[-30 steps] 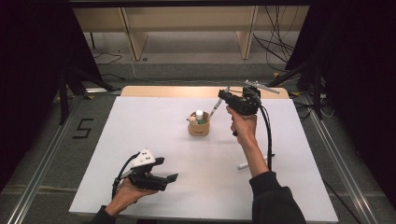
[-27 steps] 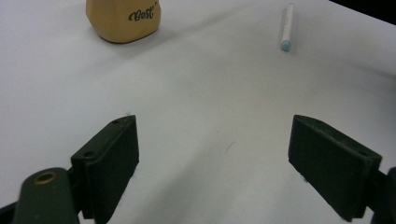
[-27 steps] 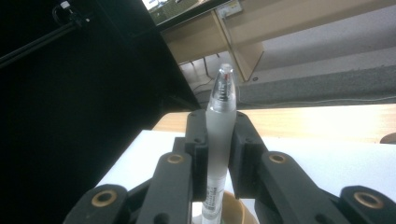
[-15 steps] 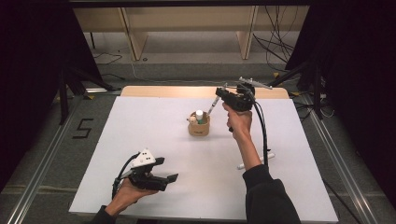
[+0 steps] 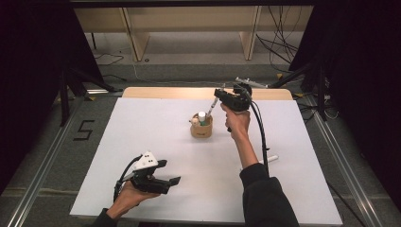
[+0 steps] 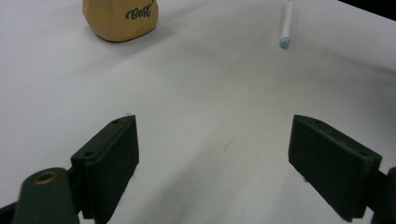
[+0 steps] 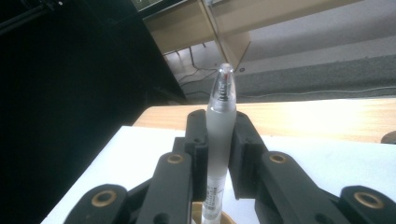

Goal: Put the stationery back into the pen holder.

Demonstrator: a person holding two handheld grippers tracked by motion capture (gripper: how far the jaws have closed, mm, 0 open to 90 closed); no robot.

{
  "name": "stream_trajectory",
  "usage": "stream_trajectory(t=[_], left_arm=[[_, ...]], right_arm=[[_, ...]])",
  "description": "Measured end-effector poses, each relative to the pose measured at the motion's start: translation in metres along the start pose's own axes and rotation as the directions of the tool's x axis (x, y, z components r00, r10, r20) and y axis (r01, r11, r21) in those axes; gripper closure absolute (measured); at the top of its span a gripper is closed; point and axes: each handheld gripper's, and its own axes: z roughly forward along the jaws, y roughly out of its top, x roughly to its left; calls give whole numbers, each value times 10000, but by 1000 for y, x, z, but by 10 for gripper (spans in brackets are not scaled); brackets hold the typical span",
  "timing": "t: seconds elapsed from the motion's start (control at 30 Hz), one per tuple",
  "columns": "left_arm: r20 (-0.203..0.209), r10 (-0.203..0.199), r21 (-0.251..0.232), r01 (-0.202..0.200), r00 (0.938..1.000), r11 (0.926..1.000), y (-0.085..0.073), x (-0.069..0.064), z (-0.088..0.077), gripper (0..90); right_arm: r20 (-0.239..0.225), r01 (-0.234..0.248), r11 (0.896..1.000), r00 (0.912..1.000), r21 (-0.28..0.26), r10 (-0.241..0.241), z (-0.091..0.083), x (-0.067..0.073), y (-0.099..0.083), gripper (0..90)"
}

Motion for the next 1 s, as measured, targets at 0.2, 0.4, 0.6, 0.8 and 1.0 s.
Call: stream_trajectory(t=[0.2,0.4,0.6,0.8,1.0], left_arm=[[21,9,44,-9,10000,10000,0,0,0,157],[19,4,12,-4,10000,10000,0,0,0,157],[23,11,13,-11,10000,10000,0,0,0,157],[25,12,16,-13,10000,10000,0,0,0,158],[26,2,-2,-2,10000,10000,0,0,0,158]], right_arm=[[98,83,9999,9999,125,-84,6,1,-3,802],[230,143,9996,9996,232,-148,11,-1,-5,802],[261,206,9992,9994,328,-215,15,0,-7,802],[297,271,9988,9992,412,-284,17,1,-10,802],[339,390,9980,9986,504,-407,20,2,-12,801]])
